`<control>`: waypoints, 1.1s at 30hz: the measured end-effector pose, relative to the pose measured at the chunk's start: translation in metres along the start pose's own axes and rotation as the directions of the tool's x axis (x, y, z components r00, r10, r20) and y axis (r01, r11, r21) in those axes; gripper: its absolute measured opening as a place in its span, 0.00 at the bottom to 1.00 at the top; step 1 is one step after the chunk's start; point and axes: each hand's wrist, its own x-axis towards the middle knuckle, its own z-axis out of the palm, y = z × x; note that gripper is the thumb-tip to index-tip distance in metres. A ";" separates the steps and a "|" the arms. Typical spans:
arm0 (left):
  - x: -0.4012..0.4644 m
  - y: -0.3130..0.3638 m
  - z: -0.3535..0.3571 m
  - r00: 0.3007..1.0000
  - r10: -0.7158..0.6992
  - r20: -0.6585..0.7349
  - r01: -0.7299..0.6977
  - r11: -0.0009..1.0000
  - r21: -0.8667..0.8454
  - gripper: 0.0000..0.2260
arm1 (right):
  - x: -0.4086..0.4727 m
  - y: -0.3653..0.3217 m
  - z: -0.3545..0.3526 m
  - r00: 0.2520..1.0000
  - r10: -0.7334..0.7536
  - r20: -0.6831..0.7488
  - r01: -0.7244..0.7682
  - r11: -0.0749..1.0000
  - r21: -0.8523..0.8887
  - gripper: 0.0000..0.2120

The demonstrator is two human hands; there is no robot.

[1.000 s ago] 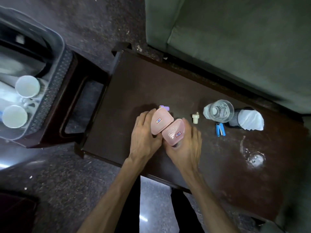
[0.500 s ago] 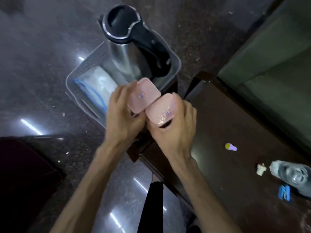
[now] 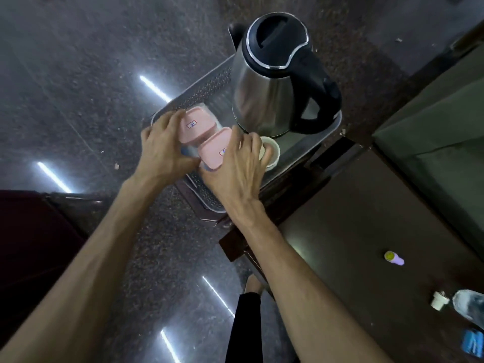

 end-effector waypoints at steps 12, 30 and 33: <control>-0.054 0.080 0.055 0.950 0.210 -0.229 -0.248 0.957 -0.151 0.19 | -0.034 0.064 -0.064 0.979 0.140 -0.145 -0.068 0.905 0.419 0.19; -0.185 0.246 0.246 0.872 0.449 0.197 -0.419 0.891 -0.176 0.17 | -0.210 0.307 -0.137 0.675 0.720 -0.160 -0.642 0.681 0.352 0.13; -0.200 0.273 0.281 0.830 0.493 0.259 -0.481 0.869 -0.111 0.18 | -0.237 0.353 -0.148 0.527 0.826 -0.198 -0.755 0.562 0.338 0.13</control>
